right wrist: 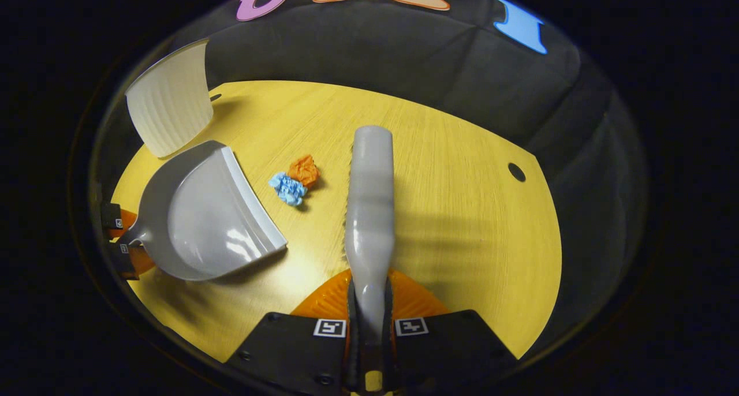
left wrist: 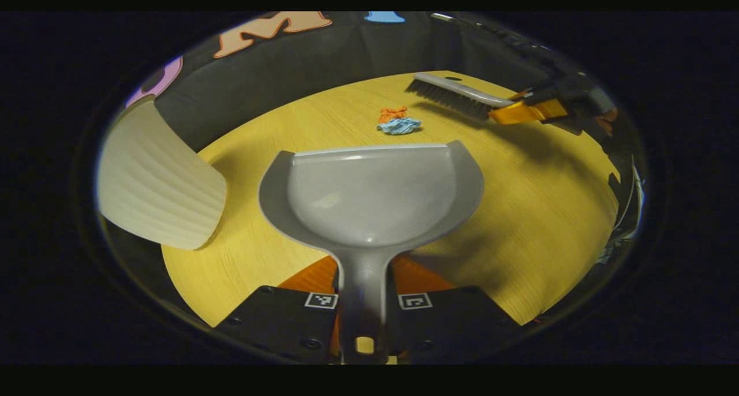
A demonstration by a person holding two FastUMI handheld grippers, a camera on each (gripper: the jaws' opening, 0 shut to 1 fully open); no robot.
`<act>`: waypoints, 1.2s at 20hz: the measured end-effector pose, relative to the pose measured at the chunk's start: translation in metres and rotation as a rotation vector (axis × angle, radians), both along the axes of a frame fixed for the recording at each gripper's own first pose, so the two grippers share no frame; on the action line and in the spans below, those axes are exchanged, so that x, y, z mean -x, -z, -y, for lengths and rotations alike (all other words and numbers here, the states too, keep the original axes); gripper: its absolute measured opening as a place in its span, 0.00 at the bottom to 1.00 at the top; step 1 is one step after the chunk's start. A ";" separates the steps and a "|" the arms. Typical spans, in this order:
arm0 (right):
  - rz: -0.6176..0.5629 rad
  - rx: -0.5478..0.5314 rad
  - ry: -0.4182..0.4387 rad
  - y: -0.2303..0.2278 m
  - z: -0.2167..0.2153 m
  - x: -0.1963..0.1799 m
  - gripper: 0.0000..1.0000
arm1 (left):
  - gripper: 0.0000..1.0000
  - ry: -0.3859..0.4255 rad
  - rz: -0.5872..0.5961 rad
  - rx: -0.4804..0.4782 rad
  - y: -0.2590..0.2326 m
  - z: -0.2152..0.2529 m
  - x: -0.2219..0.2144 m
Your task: Pick up the small broom and dustpan from the desktop, sweep the trash into the dustpan with the broom, and then empty the trash into the garbage bin.
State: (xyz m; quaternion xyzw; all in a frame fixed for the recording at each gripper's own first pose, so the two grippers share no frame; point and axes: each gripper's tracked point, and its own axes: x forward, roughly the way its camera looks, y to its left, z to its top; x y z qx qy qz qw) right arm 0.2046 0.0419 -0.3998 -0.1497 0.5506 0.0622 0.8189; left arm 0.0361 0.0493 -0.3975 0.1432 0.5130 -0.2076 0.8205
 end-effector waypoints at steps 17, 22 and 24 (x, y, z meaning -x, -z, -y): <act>-0.199 -0.098 -0.611 -0.009 -0.089 0.017 0.16 | 0.27 0.137 -0.023 -0.022 0.000 -0.010 0.003; 0.045 -0.351 -0.352 -0.066 -0.088 -0.026 0.17 | 0.25 0.060 0.114 -0.015 -0.001 -0.009 -0.007; 0.179 -0.371 -0.246 -0.094 -0.066 -0.042 0.17 | 0.27 -0.016 0.167 0.011 -0.008 -0.006 -0.011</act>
